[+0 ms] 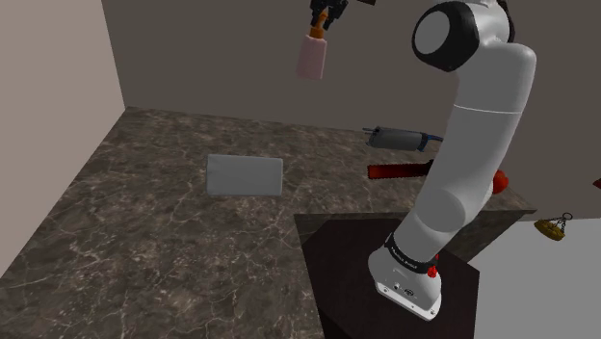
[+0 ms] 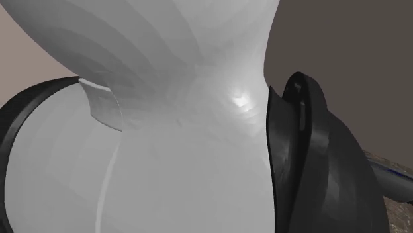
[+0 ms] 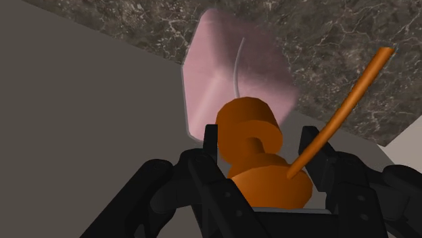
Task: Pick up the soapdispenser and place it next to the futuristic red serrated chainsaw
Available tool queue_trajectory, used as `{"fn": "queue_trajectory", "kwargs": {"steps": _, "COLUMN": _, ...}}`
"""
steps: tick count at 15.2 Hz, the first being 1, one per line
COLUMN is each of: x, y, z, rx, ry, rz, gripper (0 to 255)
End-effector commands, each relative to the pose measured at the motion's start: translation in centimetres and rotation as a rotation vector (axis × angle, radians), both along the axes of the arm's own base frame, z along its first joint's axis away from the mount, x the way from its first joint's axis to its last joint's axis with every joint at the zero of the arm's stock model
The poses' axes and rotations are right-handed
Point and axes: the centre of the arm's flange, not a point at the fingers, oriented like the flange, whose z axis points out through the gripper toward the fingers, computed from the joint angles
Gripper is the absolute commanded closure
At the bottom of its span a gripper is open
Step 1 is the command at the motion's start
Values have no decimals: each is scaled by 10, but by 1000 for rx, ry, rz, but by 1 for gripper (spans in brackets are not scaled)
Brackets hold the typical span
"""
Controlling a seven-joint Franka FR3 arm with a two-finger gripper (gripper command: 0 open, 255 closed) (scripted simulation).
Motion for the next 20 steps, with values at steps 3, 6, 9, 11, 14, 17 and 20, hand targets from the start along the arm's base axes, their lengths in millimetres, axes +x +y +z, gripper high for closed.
{"fn": "queue_trajectory", "kwargs": {"steps": 3, "x": -47, "y": -1, "z": 1, "rx": 0, "ry": -1, "rz": 0, "gripper": 255}}
{"fn": "queue_trajectory", "kwargs": {"steps": 6, "x": -87, "y": -2, "z": 2, "rx": 0, "ry": -1, "rz": 0, "gripper": 255}}
{"fn": "queue_trajectory", "kwargs": {"steps": 9, "x": -126, "y": -3, "z": 2, "rx": 0, "ry": -1, "rz": 0, "gripper": 255}}
{"fn": "queue_trajectory", "kwargs": {"steps": 11, "x": -152, "y": -4, "z": 2, "rx": 0, "ry": -1, "rz": 0, "gripper": 255}}
{"fn": "queue_trajectory", "kwargs": {"steps": 14, "x": -192, "y": -5, "z": 2, "rx": 0, "ry": -1, "rz": 0, "gripper": 255}}
{"fn": "queue_trajectory", "kwargs": {"steps": 17, "x": -232, "y": -6, "z": 2, "rx": 0, "ry": -1, "rz": 0, "gripper": 255}}
{"fn": "queue_trajectory", "kwargs": {"steps": 20, "x": -271, "y": -7, "z": 2, "rx": 0, "ry": -1, "rz": 0, "gripper": 255}}
